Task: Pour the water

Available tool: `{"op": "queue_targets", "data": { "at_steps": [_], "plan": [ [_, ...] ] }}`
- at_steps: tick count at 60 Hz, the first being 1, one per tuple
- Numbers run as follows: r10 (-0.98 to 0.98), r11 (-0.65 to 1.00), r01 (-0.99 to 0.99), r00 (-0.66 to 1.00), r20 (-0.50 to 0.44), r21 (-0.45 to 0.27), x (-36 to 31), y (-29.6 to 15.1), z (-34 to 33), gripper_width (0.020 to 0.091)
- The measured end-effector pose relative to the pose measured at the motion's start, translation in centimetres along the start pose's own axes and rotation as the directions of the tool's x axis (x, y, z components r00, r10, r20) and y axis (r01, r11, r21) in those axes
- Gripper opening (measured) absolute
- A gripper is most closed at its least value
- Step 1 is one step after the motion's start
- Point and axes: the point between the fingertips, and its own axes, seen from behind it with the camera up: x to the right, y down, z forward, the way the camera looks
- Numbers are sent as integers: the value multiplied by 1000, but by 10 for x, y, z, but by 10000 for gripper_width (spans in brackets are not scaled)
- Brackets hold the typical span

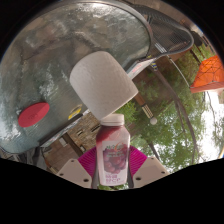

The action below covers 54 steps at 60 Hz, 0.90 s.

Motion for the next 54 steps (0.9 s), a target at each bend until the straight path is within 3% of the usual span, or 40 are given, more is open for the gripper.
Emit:
{"op": "queue_targets", "data": {
  "at_steps": [9, 13, 17, 22, 27, 32, 36, 40, 49, 53, 54],
  "plan": [
    [116, 993, -116, 992, -43, 1, 15, 9, 5, 413],
    [357, 931, -361, 932, -68, -51, 12, 25, -8, 413],
    [603, 795, -604, 797, -42, -54, 16, 45, 1, 414],
    [888, 440, -894, 448, -104, -90, 2, 75, -9, 415],
    [987, -98, -990, -84, -135, -104, -39, 76, -14, 415],
    [757, -653, -752, -646, -97, -92, -80, 34, -18, 415],
    [494, -865, -488, -869, -30, -119, -90, 2, -16, 416],
    [396, -910, -387, -917, -42, -148, -118, -15, -14, 415],
    [510, -850, -493, -859, -49, -186, -137, -33, -5, 415],
    [553, -821, -536, -833, -38, -195, -130, -17, -7, 414],
    [538, -832, -523, -842, -38, -183, -134, -37, -4, 416]
  ]
}}
